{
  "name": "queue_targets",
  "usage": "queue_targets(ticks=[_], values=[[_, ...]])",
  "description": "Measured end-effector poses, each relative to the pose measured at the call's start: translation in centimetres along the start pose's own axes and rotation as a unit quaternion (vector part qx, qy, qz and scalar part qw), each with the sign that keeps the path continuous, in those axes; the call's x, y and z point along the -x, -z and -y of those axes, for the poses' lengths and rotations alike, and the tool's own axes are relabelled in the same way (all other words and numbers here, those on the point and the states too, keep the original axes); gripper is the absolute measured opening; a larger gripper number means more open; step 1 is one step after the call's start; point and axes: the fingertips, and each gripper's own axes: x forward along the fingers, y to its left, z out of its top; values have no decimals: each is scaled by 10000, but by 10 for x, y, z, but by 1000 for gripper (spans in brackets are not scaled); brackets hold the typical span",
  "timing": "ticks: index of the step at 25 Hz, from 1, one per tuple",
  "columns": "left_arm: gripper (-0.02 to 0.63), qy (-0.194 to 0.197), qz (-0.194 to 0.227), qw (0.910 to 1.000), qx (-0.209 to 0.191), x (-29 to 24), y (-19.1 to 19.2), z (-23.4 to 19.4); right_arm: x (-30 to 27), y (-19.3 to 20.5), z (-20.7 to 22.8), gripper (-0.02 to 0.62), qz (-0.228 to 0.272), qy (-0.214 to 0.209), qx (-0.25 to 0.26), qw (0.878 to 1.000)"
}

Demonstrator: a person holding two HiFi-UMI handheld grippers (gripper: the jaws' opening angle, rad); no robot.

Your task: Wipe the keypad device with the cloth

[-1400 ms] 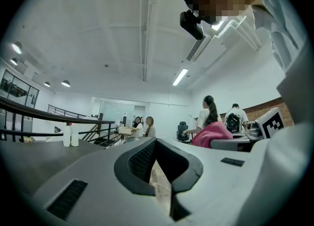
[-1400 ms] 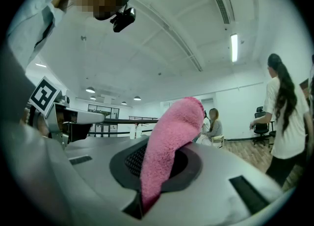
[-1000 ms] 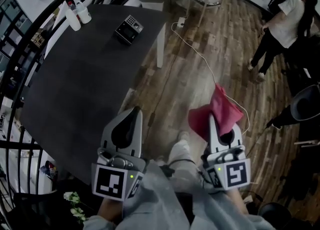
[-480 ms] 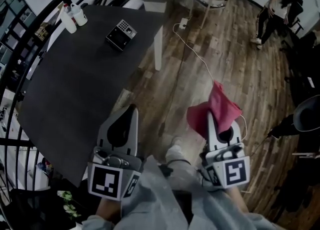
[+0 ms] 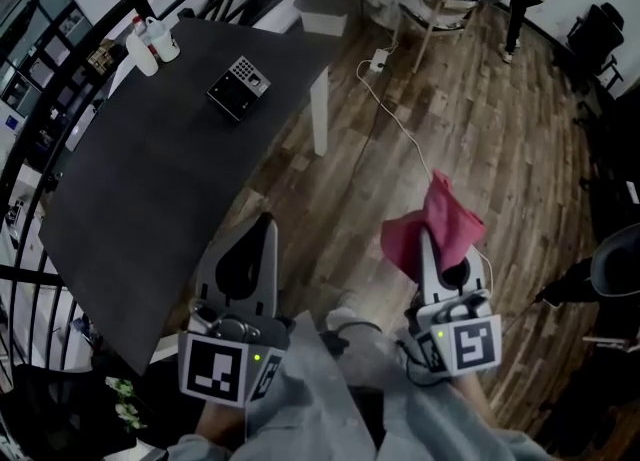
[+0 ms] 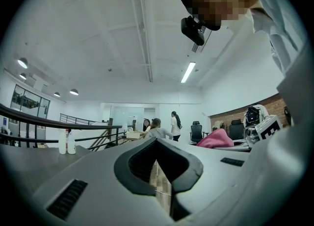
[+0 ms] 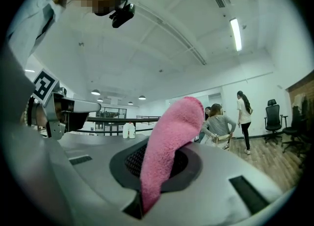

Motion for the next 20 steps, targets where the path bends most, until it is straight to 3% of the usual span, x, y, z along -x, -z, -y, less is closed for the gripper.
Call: queue_targets(ticks=[8,20], values=[[8,-379,-10,9992,-115,-33,7,7,-13,11,39,26,-99,-141,229,9996],[6,-369,44,9991,-199,-59,7,15,-38,11,47,28,-39,-462,485,9977]])
